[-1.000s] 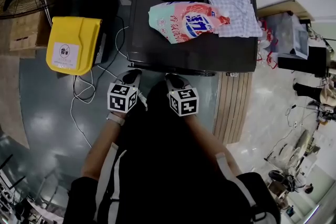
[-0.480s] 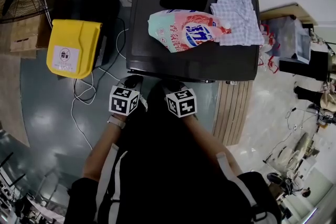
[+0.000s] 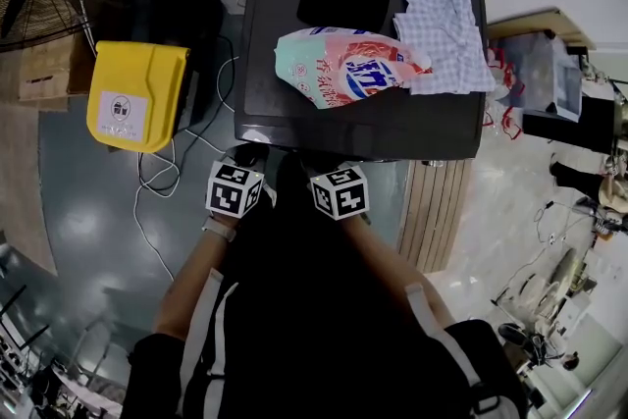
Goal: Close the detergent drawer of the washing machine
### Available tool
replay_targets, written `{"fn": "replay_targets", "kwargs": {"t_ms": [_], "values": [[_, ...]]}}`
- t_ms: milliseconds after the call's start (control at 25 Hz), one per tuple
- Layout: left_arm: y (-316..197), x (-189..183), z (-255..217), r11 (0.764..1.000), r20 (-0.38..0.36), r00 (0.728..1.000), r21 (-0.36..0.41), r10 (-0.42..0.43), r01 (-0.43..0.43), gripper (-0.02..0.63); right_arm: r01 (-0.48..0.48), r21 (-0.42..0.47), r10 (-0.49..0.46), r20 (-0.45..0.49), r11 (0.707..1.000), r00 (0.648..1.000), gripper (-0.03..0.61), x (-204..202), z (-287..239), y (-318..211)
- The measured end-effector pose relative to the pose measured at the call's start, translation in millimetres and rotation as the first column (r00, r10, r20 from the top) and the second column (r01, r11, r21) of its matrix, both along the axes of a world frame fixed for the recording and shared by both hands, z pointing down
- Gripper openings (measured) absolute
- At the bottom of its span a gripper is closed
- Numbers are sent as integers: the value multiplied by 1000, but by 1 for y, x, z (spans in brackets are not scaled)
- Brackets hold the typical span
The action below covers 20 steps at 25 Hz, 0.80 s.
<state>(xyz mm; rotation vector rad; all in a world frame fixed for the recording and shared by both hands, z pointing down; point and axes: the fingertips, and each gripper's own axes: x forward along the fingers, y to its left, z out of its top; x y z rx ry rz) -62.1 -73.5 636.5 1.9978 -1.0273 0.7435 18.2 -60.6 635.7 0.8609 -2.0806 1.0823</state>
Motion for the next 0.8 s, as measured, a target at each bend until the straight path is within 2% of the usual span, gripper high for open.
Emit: {"fn": "replay_targets", "kwargs": {"t_ms": [240, 440, 680, 800], "values": [[0, 0, 0, 1000, 0, 1000, 6, -9, 9, 11, 2, -11, -2, 13, 1000, 1000, 15, 0, 0, 0], [-1, -3, -12, 999, 12, 1000, 47, -27, 27, 11, 15, 6, -15, 13, 1000, 1000, 15, 3, -6, 1], [2, 0, -39, 997, 7, 999, 70, -37, 37, 11, 36, 37, -38, 54, 999, 998, 14, 12, -37, 1], [6, 1, -59, 994, -14, 999, 101, -42, 44, 11, 54, 83, -59, 68, 995, 996, 15, 17, -62, -1]]}}
